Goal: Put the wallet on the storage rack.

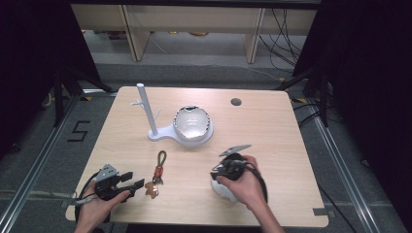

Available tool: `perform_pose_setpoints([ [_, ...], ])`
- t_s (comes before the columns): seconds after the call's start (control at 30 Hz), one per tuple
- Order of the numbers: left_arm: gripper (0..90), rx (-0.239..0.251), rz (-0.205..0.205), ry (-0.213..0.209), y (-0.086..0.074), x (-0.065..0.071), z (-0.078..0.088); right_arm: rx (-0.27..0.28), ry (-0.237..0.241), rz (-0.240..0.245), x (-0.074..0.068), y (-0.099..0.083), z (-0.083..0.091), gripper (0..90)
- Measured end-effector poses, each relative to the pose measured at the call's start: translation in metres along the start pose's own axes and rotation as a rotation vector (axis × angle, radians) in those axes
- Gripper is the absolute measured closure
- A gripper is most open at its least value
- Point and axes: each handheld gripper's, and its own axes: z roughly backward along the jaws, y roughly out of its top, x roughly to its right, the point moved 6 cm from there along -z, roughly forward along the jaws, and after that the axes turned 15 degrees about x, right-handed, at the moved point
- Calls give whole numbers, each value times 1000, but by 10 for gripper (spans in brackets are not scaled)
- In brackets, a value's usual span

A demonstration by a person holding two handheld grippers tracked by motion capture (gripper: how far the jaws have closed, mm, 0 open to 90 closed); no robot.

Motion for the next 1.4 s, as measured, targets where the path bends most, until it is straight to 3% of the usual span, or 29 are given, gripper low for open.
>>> perform_pose_setpoints([
  [0.07, 344, 22, -17, -2, 3, -1, -2, -1, -26, -41, 16, -5, 17, 612],
  [0.13, 332, 29, -13, 16, 4, -1, -4, -14, -63, -49, 34, -11, 32, 599],
  [0.17, 327, 38, -9, 13, 4, -2, -6, 9, -82, -53, 43, -12, 36, 587],
  [0.23, 323, 29, -35, 29, 5, -3, -6, -38, -106, -73, 58, -17, 48, 554],
  [0.33, 321, 41, -30, 9, 5, -2, -5, -61, -126, -95, 76, -20, 59, 513],
  [0.47, 322, 41, -42, 11, 6, -4, -3, -142, -154, -134, 94, -26, 64, 475],
  [0.77, 325, 42, -41, 4, 7, -3, -5, -246, -111, -136, 106, -27, 55, 449],
  [0.97, 325, 38, -38, -2, 5, -2, -7, -303, -50, -91, 109, -24, 41, 431],
  [1.13, 327, 37, -36, -10, 5, -2, -8, -344, -47, -127, 107, -17, 30, 426],
  [1.23, 327, 42, -33, -6, 5, -1, -9, -333, -26, -83, 112, -16, 18, 425],
  [1.3, 328, 37, -36, -11, 4, -1, -10, -367, -41, -128, 109, -16, 15, 425],
  [1.33, 328, 35, -38, -12, 4, 0, -10, -347, -29, -86, 113, -16, 10, 425],
  [1.4, 328, 28, -40, -13, 3, 1, -10, -380, -42, -111, 109, -17, 7, 425],
])
